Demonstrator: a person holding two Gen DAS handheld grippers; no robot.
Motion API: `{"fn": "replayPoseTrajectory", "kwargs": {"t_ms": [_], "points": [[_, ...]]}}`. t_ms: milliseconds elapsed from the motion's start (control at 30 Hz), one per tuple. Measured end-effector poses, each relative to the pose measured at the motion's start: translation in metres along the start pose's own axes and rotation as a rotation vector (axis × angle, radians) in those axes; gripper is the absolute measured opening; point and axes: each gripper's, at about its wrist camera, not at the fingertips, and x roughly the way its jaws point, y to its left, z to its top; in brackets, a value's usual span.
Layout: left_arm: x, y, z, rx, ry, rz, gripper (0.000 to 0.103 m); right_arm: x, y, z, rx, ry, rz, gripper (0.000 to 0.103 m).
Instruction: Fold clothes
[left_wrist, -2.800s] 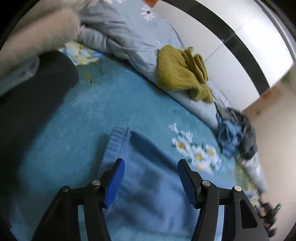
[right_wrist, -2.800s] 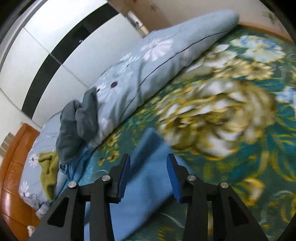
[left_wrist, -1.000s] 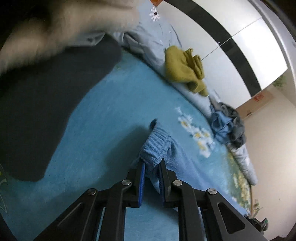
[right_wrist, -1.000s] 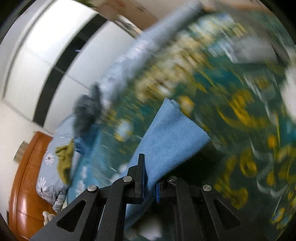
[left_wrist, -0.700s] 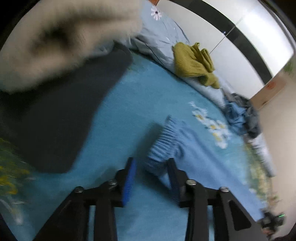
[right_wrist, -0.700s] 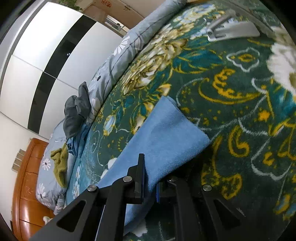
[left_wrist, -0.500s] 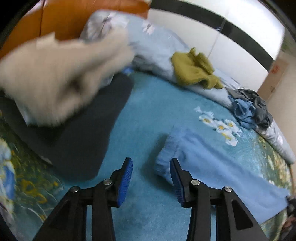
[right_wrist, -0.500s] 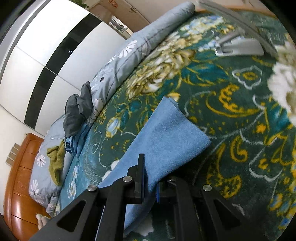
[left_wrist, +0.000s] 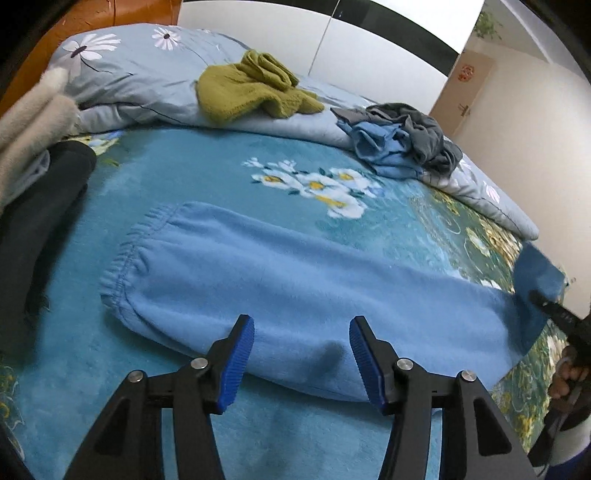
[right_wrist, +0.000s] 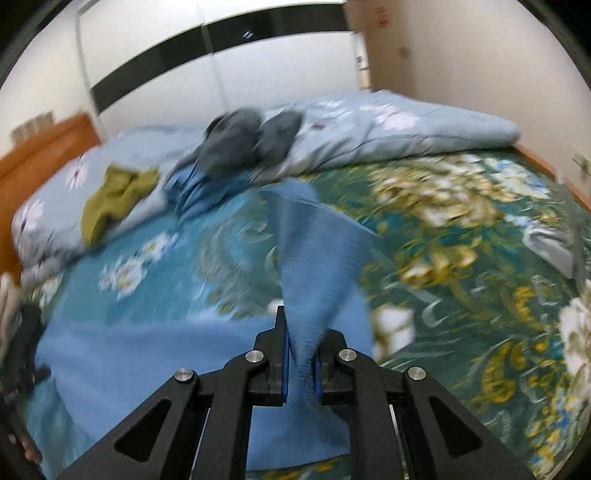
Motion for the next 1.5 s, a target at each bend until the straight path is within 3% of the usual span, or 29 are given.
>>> {"fn": "replayPoseTrajectory", "kwargs": {"t_ms": [233, 467, 600, 733, 933, 967, 1000, 1033, 1067, 1200, 1367, 1433, 1500], "points": [[0.010, 0.011, -0.004, -0.049, 0.035, 0.006, 0.059, 0.007, 0.026, -0.031, -0.080, 0.087, 0.101, 0.039], [0.018, 0.012, -0.007, -0.052, 0.055, 0.008, 0.061, -0.009, 0.023, -0.042, -0.081, 0.118, 0.263, 0.040], [0.021, 0.012, -0.008, -0.051, 0.062, 0.007, 0.062, -0.014, 0.013, -0.029, -0.037, 0.060, 0.213, 0.040], [0.024, 0.013, -0.009, -0.055, 0.072, 0.004, 0.063, 0.010, 0.010, -0.016, -0.034, 0.097, 0.118, 0.040], [0.023, 0.014, -0.010, -0.053, 0.074, 0.001, 0.063, 0.043, 0.006, -0.007, 0.097, 0.155, 0.166, 0.040], [0.023, 0.015, -0.010, -0.055, 0.074, -0.001, 0.063, 0.043, 0.007, -0.008, 0.108, 0.155, 0.176, 0.040], [0.023, 0.016, -0.009, -0.058, 0.074, -0.002, 0.063, 0.042, 0.008, -0.009, 0.105, 0.154, 0.184, 0.031], [0.023, 0.018, -0.009, -0.063, 0.074, -0.002, 0.063, 0.040, 0.011, -0.011, 0.092, 0.151, 0.192, 0.014], [0.024, 0.019, -0.009, -0.069, 0.074, -0.003, 0.063, 0.037, 0.013, -0.013, 0.075, 0.149, 0.203, 0.009], [0.027, 0.019, -0.009, -0.075, 0.081, 0.001, 0.063, 0.022, 0.031, -0.026, -0.040, 0.157, 0.249, 0.008], [0.028, 0.016, -0.009, -0.062, 0.084, 0.001, 0.064, 0.018, 0.049, -0.044, -0.161, 0.193, 0.232, 0.014], [0.027, 0.016, -0.009, -0.063, 0.085, 0.000, 0.064, 0.020, 0.052, -0.048, -0.175, 0.202, 0.243, 0.034], [0.027, 0.017, -0.009, -0.068, 0.086, -0.003, 0.064, 0.019, 0.056, -0.051, -0.192, 0.199, 0.253, 0.042]]}}
